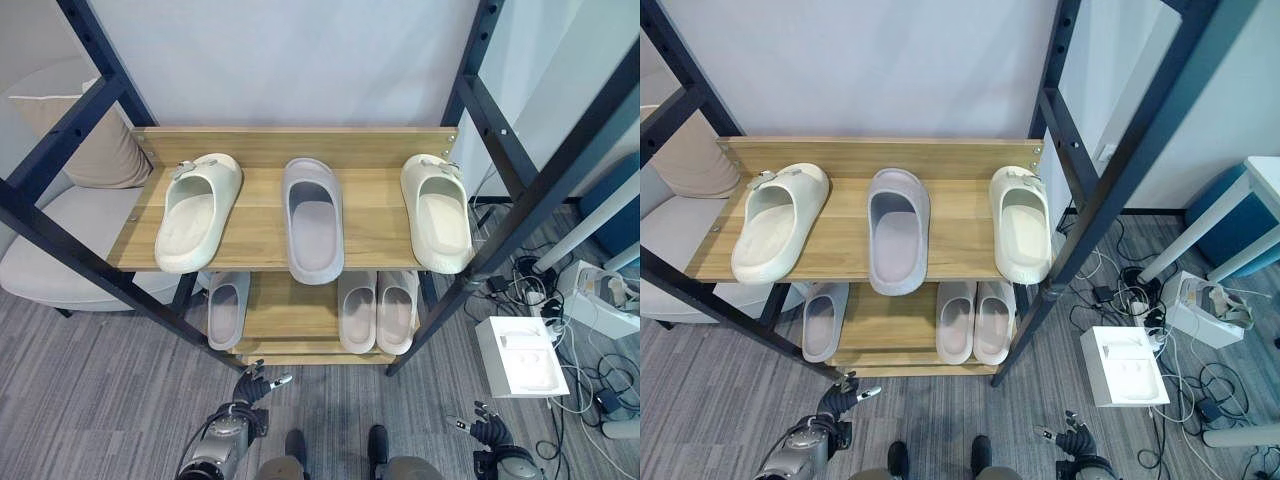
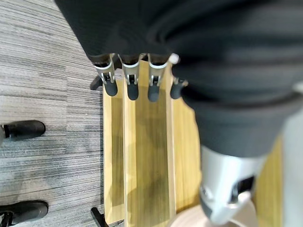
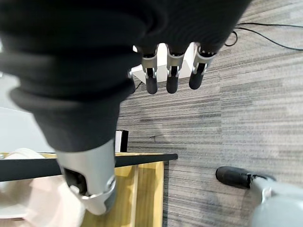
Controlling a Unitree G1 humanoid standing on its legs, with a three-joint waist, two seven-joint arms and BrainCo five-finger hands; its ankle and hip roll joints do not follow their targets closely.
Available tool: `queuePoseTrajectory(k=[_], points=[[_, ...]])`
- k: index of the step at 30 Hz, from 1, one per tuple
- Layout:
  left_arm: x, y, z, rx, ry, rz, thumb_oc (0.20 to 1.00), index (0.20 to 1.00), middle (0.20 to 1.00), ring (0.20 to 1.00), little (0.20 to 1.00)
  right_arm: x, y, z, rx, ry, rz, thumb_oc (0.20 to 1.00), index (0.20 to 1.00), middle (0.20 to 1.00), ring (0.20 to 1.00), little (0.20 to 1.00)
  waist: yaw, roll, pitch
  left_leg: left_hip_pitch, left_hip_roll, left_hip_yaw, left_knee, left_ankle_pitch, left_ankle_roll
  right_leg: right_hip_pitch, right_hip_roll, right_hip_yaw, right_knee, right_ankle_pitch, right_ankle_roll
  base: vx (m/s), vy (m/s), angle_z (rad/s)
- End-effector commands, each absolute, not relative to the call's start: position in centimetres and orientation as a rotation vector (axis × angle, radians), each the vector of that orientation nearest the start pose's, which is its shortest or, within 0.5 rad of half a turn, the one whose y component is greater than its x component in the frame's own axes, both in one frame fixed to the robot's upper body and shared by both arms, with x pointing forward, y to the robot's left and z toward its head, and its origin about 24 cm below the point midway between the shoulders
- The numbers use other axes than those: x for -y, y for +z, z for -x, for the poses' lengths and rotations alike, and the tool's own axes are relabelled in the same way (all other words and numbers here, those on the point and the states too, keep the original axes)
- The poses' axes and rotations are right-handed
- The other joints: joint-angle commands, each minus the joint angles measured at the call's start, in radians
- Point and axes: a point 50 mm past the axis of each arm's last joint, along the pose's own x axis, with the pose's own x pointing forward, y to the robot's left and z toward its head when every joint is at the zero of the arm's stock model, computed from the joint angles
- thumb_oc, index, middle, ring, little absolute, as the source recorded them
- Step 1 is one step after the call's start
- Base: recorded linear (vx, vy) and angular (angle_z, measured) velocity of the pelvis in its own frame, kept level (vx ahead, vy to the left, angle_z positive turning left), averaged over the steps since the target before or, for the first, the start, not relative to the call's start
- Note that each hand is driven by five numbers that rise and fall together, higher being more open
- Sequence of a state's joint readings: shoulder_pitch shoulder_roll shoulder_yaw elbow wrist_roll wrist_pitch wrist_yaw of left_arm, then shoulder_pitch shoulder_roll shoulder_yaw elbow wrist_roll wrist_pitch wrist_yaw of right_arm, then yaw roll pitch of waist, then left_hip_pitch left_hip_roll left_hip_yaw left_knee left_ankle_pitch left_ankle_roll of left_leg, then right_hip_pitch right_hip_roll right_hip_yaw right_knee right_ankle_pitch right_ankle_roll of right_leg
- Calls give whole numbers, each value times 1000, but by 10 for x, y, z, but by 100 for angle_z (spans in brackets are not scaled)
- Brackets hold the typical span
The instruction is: Arrange the slippers neatly on the shoe rack.
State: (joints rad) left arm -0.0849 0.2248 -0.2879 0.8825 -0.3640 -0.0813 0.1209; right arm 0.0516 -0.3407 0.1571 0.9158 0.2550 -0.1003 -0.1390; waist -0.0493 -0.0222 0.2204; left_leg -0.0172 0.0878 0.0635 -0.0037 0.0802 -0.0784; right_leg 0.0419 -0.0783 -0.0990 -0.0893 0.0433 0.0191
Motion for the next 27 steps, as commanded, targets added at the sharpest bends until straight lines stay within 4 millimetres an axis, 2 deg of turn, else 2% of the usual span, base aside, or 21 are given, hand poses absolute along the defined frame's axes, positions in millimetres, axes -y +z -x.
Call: queuePoseTrajectory(k=[1,2,4,9,11,13,14,15,17,18,19,21,22,23,27], points=[[-190,-107,-204,-694,67,-106,1000,1000,1000,1000,1000,263,-116,-147,-809,-240,249,1000,1000,1000,1000,1000,7,-22,-11,-53,19,-34,-2,3,-17,15,14,-3,55,-119,54,60,141,-11],[-189,-109,-202,-705,62,-111,1000,1000,1000,1000,1000,262,-118,-144,-820,-231,254,1000,1000,1000,1000,1000,0,-6,-19,-21,24,-34,-59,13,-20,21,15,-3,57,-127,54,61,141,-15],[-186,-110,-202,-708,47,-120,1000,1000,1000,1000,1000,264,-118,-144,-828,-226,275,1000,1000,1000,1000,1000,-7,5,-27,-8,21,-23,-84,13,-25,26,8,-8,46,-121,60,57,135,-12],[-186,-114,-195,-723,22,-135,1000,1000,1000,1000,1000,258,-115,-152,-803,-182,313,1000,1000,1000,1000,1000,-1,8,-38,30,-8,-10,-84,-23,-10,43,-14,13,22,-89,77,69,140,-3],[-188,-115,-193,-735,29,-135,1000,1000,1000,1000,1000,253,-112,-161,-778,-152,348,1000,1000,1000,1000,1000,7,4,-40,39,-17,-2,-84,-33,-4,49,-23,19,13,-79,87,59,112,-5],[-190,-115,-191,-736,36,-135,1000,1000,1000,1000,1000,249,-99,-179,-692,-108,410,1000,1000,1000,1000,1000,16,0,-42,43,-23,4,-84,-44,3,48,-32,25,10,-74,96,53,114,-8],[-195,-114,-190,-731,50,-139,1000,1000,1000,1000,1000,242,-66,-208,-504,-54,453,1000,1000,1000,1000,1000,18,-4,-45,47,-29,11,-84,-50,8,48,-39,31,9,-70,103,47,98,-4],[-194,-114,-190,-731,49,-139,1000,1000,1000,1000,1000,242,-66,-208,-505,-54,454,1000,1000,1000,1000,1000,18,-4,-45,48,-29,11,-84,-50,9,48,-39,31,9,-70,103,47,93,-5],[-197,-112,-190,-721,56,-140,1000,1000,1000,1000,1000,232,-23,-232,-288,21,510,1000,1000,1000,1000,1000,18,-7,-46,51,-32,17,-84,-56,13,48,-44,37,7,-67,109,24,49,-14],[-197,-112,-190,-722,56,-139,1000,1000,1000,1000,1000,232,-23,-232,-289,21,511,1000,1000,1000,1000,1000,18,-7,-46,52,-32,17,-84,-56,13,49,-44,37,7,-67,109,20,82,-12],[-198,-114,-187,-730,67,-138,1000,1000,1000,1000,1000,215,30,-243,-33,112,539,1000,1000,1000,1000,1000,15,-9,-47,54,-35,26,-84,-61,19,47,-49,44,4,-64,114,15,81,-4],[-198,-118,-184,-761,77,-147,1000,1000,1000,1000,1000,200,56,-240,92,189,550,1000,1000,1000,1000,1000,10,-12,-49,57,-37,30,-84,-67,23,43,-51,49,4,-61,119,26,92,-1],[-196,-123,-181,-791,88,-156,1000,1000,1000,1000,1000,181,79,-231,216,273,523,1000,1000,1000,1000,1000,2,-15,-56,62,-38,34,-84,-73,26,43,-53,53,3,-60,123,29,60,-8],[-196,-123,-181,-791,87,-156,1000,1000,1000,1000,1000,181,79,-231,216,273,523,1000,1000,1000,1000,1000,3,-15,-56,62,-38,34,-84,-73,26,43,-53,53,3,-60,123,28,56,-14],[-194,-124,-183,-794,112,-157,1000,1000,1000,1000,1000,161,90,-210,259,387,431,1000,1000,1000,1000,1000,-7,-25,-67,66,-37,40,-84,-79,28,42,-55,54,2,-55,127,7,41,-16]])
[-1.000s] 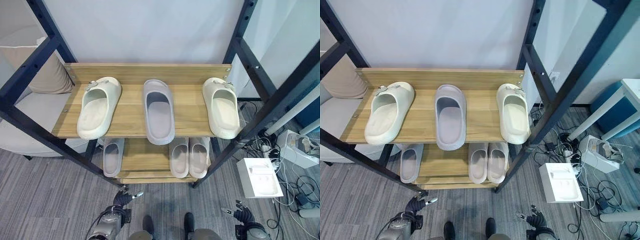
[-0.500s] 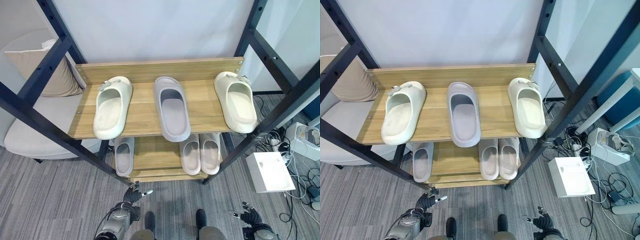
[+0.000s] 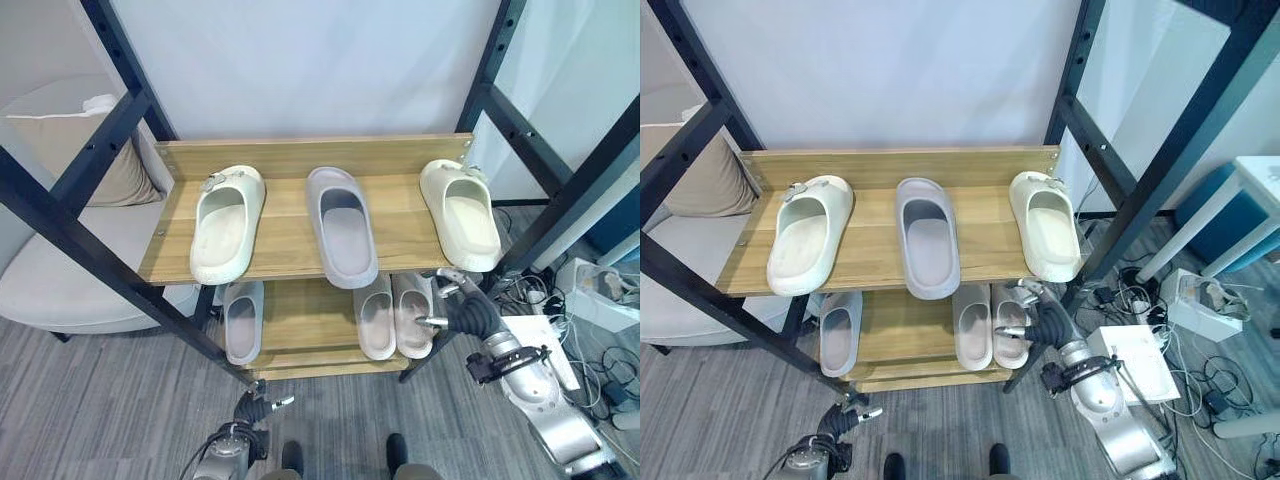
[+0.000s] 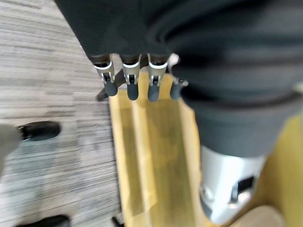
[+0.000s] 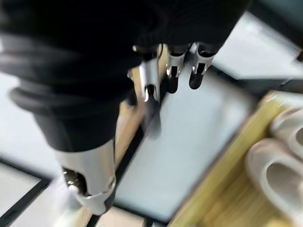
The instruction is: Arrange the slippers neatly on the shoe rack.
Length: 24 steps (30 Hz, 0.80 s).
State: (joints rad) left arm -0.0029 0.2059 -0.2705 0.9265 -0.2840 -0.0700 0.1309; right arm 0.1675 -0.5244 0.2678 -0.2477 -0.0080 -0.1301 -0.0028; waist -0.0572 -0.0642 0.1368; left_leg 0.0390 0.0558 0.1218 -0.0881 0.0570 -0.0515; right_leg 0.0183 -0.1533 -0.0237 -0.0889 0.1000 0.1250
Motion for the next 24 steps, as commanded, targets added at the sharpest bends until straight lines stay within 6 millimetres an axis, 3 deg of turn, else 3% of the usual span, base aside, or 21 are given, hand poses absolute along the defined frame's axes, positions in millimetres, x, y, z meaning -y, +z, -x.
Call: queuePoseTrajectory(k=[1,5,9,12,16,17,18,19,23,24], points=[[-194,-124,-182,-794,112,-157,1000,1000,1000,1000,1000,161,90,-210,259,387,431,1000,1000,1000,1000,1000,1,17,16,10,-5,-18,1,-56,1,66,20,-22,2,-112,22,-4,25,-5],[-195,-124,-182,-793,122,-160,1000,1000,1000,1000,1000,157,86,-202,225,427,343,1000,1000,1000,1000,1000,-3,9,13,11,-3,-14,1,-56,0,64,18,-22,2,-109,25,0,0,0],[-193,-123,-185,-788,110,-169,1000,1000,1000,1000,1000,143,66,-199,114,498,184,1000,1000,1000,1000,1000,1,2,13,16,-3,-13,1,-59,0,69,18,-22,3,-108,23,0,0,0],[-194,-122,-185,-788,114,-169,1000,1000,1000,1000,1000,135,72,-199,128,540,103,1000,1000,1000,1000,1000,3,0,13,17,-2,-13,1,-59,0,70,18,-21,2,-109,23,0,0,0],[-196,-125,-182,-808,121,-181,1000,1000,1000,1000,1000,124,104,-201,255,636,4,1000,1000,1000,1000,1000,6,-3,9,21,-2,-11,1,-60,-1,74,16,-22,3,-108,22,0,0,0],[-197,-126,-181,-818,129,-180,1000,1000,1000,1000,1000,127,123,-201,325,652,-15,1000,1000,1000,1000,1000,6,-5,4,24,-2,-9,1,-61,-1,77,16,-21,2,-108,22,0,0,0],[-197,-126,-181,-818,129,-179,1000,1000,1000,1000,1000,127,123,-201,325,652,-15,1000,1000,1000,1000,1000,6,-5,4,24,-2,-9,1,-61,-1,77,16,-21,2,-108,22,0,0,0],[-199,-128,-178,-830,141,-179,1000,1000,1000,1000,1000,134,143,-199,401,661,-13,1000,1000,1000,1000,1000,3,-7,-3,26,0,-6,1,-62,-2,77,16,-21,2,-108,22,0,0,0],[-200,-130,-173,-847,144,-177,1000,1000,1000,1000,1000,143,167,-196,488,667,2,1000,1000,1000,1000,1000,-2,-9,-13,28,0,-5,1,-62,-3,77,16,-20,2,-106,22,0,0,0],[-201,-132,-170,-860,143,-176,1000,1000,1000,1000,1000,147,184,-193,554,686,44,1000,1000,1000,1000,1000,-6,-9,-20,26,3,-2,1,-62,-4,75,16,-18,2,-106,23,0,0,0]])
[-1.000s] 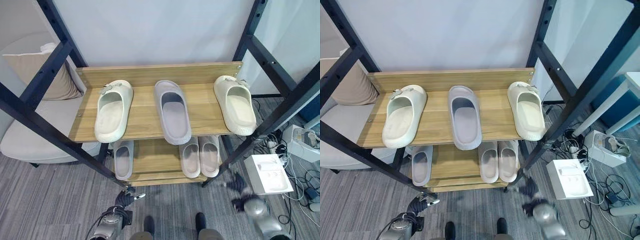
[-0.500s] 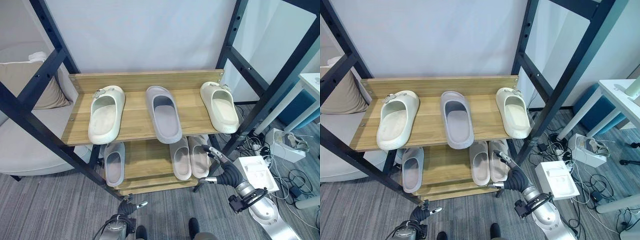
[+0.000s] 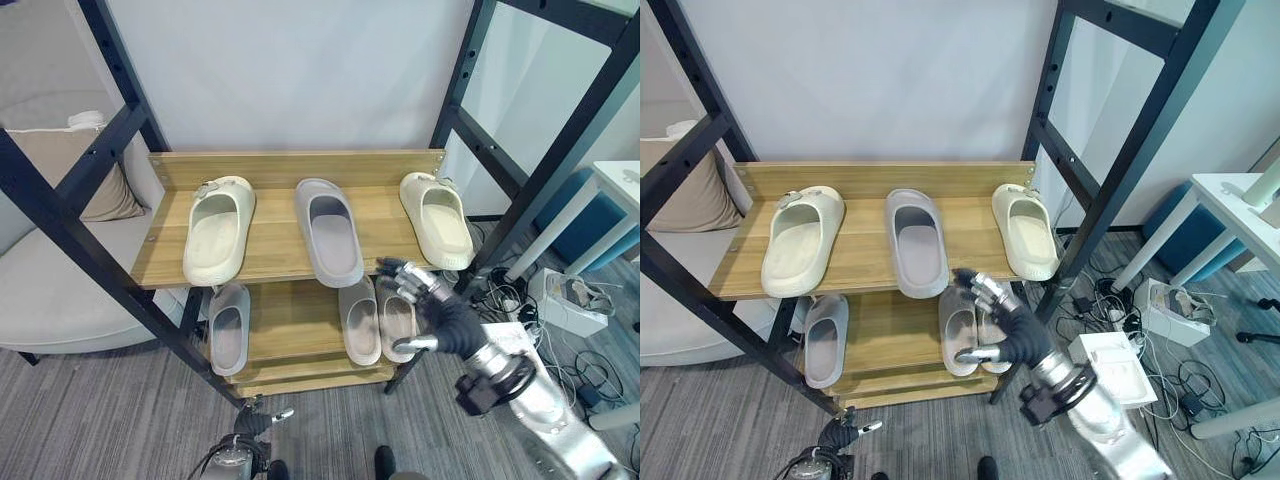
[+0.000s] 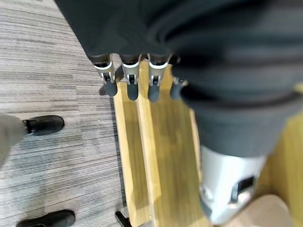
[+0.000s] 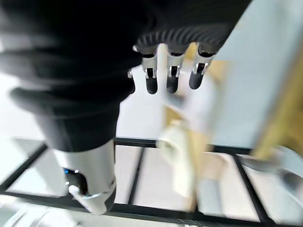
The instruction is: Arrange the slippers neatly on the shoe rack.
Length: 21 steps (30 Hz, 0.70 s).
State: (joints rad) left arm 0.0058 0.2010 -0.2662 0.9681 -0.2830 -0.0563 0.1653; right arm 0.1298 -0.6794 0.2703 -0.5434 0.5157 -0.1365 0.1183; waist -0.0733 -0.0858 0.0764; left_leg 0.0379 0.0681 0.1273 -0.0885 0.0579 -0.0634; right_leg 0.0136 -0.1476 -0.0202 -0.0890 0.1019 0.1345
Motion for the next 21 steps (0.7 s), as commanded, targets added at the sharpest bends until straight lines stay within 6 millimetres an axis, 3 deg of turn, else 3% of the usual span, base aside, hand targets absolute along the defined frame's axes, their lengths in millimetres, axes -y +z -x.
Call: queuePoseTrajectory(k=[1,9,10,12,14,21], points=[[-200,-133,-169,-864,143,-173,1000,1000,1000,1000,1000,149,190,-193,580,685,61,1000,1000,1000,1000,1000,9,12,37,27,-9,-7,1,-63,8,79,10,-21,2,-108,14,0,0,0],[-194,-133,-166,-854,140,-141,1000,1000,1000,1000,1000,153,216,-200,748,586,244,1000,1000,1000,1000,1000,10,15,26,29,-7,-7,1,-65,10,77,12,-23,2,-107,14,2,1,-4],[-190,-130,-170,-831,136,-134,1000,1000,1000,1000,1000,153,226,-214,861,408,387,1000,1000,1000,1000,1000,20,21,28,28,-7,-10,1,-66,12,76,11,-28,2,-107,15,13,12,-6],[-190,-130,-171,-827,136,-135,1000,1000,1000,1000,1000,150,228,-220,885,359,405,1000,1000,1000,1000,1000,24,22,31,28,-7,-11,1,-67,14,77,10,-30,2,-108,15,10,9,-7],[-188,-128,-171,-814,123,-138,1000,1000,1000,1000,1000,139,234,-252,929,210,582,1000,1000,1000,1000,1000,52,26,41,28,-12,-22,1,-68,18,83,8,-39,2,-112,14,11,5,2],[-198,-132,-160,-855,146,-157,1000,1000,1000,1000,1000,134,238,-297,885,50,781,1000,1000,1000,1000,1000,102,24,56,25,-21,-41,1,-70,23,92,4,-53,2,-118,15,17,8,11]])
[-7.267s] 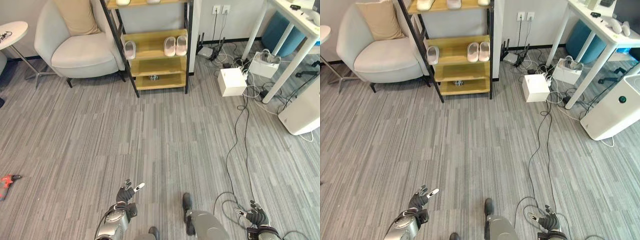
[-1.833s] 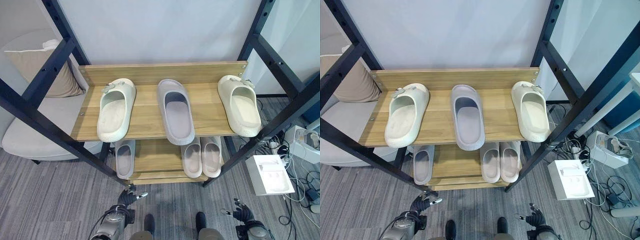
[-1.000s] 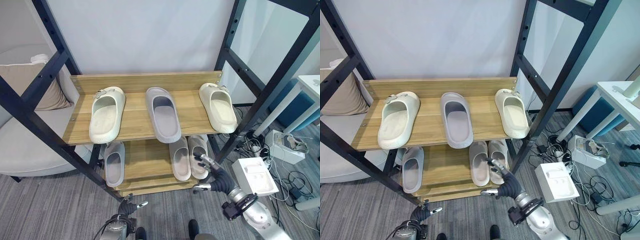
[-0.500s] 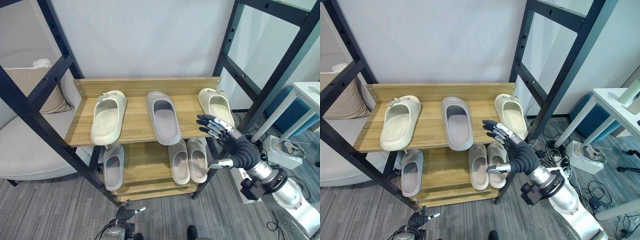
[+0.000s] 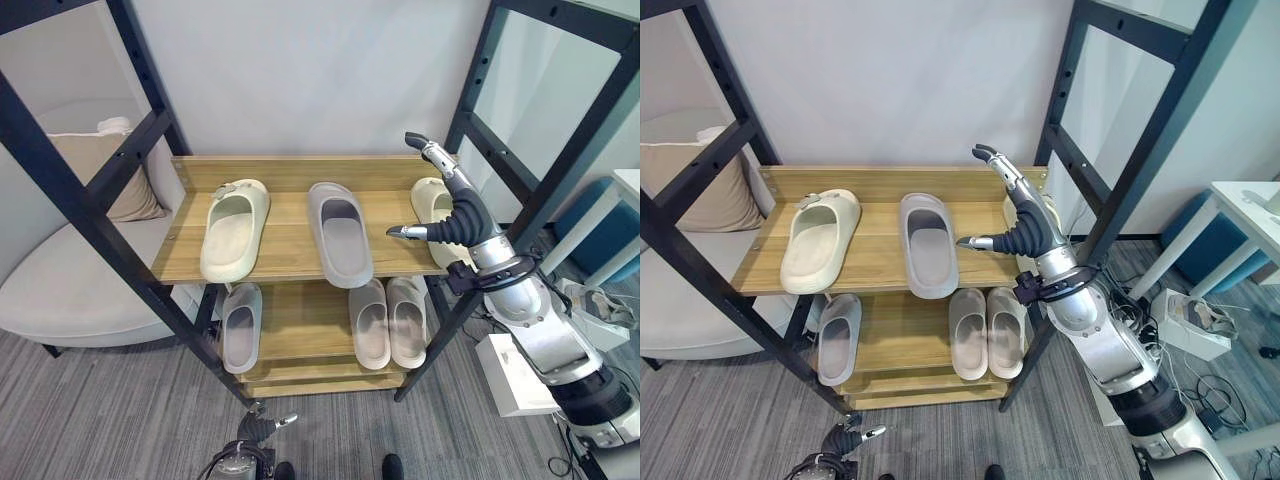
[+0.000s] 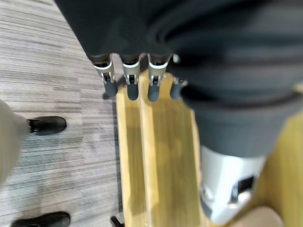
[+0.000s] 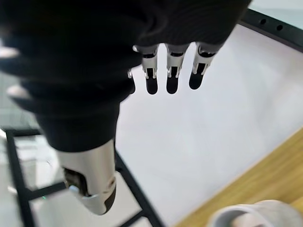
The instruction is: Arrange the slippers neatly on the shoe rack.
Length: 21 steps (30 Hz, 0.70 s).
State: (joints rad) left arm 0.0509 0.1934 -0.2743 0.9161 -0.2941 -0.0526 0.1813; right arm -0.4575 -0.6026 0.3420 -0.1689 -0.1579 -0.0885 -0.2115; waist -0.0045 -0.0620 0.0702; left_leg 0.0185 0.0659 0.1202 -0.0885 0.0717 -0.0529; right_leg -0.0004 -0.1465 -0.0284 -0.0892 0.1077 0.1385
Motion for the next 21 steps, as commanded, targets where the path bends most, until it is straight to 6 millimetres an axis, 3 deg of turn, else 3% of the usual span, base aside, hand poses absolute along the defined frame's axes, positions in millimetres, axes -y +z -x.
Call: queuePoseTrajectory(k=[1,8,10,21], points=[[-198,-132,-160,-855,147,-156,1000,1000,1000,1000,1000,134,238,-297,886,50,781,1000,1000,1000,1000,1000,33,0,63,44,-19,-33,1,-83,12,106,3,-45,2,-124,11,0,0,0],[-208,-132,-159,-859,164,-164,1000,1000,1000,1000,1000,147,234,-324,786,-41,872,1000,1000,1000,1000,1000,70,-7,73,30,-27,-52,1,-80,15,108,-1,-59,2,-126,12,15,8,6],[-208,-132,-159,-859,168,-160,1000,1000,1000,1000,1000,149,223,-328,734,-47,857,1000,1000,1000,1000,1000,82,-8,78,26,-29,-59,1,-79,16,107,-1,-67,2,-127,13,17,8,19],[-202,-133,-160,-866,152,-165,1000,1000,1000,1000,1000,132,205,-327,703,5,833,1000,1000,1000,1000,1000,100,-11,85,19,-33,-68,1,-81,19,106,-5,-76,2,-128,15,8,5,3]])
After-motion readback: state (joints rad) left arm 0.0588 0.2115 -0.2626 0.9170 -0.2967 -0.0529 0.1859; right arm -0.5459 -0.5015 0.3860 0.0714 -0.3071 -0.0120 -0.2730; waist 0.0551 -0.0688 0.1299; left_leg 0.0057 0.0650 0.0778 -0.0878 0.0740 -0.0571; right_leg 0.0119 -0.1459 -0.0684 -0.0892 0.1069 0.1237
